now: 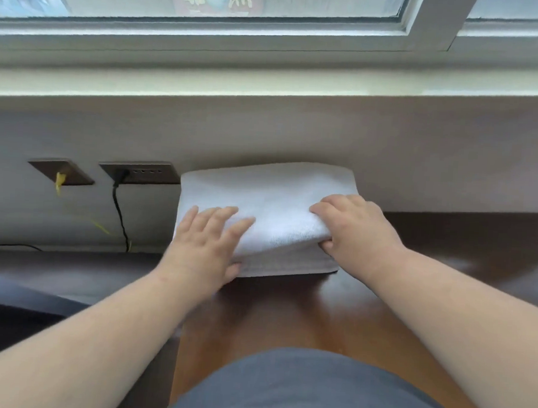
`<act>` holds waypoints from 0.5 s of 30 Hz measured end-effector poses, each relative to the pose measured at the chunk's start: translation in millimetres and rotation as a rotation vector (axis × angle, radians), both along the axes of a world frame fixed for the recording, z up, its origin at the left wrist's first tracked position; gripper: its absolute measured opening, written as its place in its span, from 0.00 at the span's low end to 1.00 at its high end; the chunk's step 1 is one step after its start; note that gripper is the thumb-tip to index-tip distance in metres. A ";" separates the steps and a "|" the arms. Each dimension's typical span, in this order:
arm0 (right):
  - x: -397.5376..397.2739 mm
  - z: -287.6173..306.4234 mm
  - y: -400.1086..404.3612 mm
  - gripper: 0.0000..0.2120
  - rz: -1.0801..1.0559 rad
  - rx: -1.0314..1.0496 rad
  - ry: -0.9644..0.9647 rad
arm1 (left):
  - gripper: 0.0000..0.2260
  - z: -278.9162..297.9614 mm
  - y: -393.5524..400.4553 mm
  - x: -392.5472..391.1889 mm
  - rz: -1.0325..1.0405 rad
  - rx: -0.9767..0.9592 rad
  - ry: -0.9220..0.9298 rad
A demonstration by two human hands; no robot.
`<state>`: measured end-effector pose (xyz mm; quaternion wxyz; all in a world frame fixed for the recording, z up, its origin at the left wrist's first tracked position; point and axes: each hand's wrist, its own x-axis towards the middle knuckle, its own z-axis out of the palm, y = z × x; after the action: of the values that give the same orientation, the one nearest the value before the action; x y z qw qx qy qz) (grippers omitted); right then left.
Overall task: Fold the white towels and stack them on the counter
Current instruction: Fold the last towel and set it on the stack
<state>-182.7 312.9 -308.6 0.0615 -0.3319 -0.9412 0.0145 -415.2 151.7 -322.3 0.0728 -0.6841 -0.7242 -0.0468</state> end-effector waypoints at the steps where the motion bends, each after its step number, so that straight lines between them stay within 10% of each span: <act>1: -2.4 -1.4 -2.5 0.28 -0.006 0.009 0.021 | 0.44 -1.5 9.0 17.7 -0.053 0.000 0.001; 8: 0.3 -5.4 -8.1 0.34 -0.377 -0.181 0.292 | 0.28 13.8 97.2 86.6 -0.056 -0.032 -0.056; 12: 8.4 1.2 -11.3 0.36 -0.876 -0.983 0.908 | 0.18 23.0 109.3 82.8 0.007 -0.040 -0.191; 15: 13.1 -5.2 -11.3 0.20 -0.800 -1.732 1.286 | 0.15 26.6 105.6 79.1 0.077 0.013 -0.298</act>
<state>-169.6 301.6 -313.8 0.2819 -0.4691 -0.2371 0.8027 -336.1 257.4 -295.6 -0.0293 -0.6407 -0.7525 -0.1498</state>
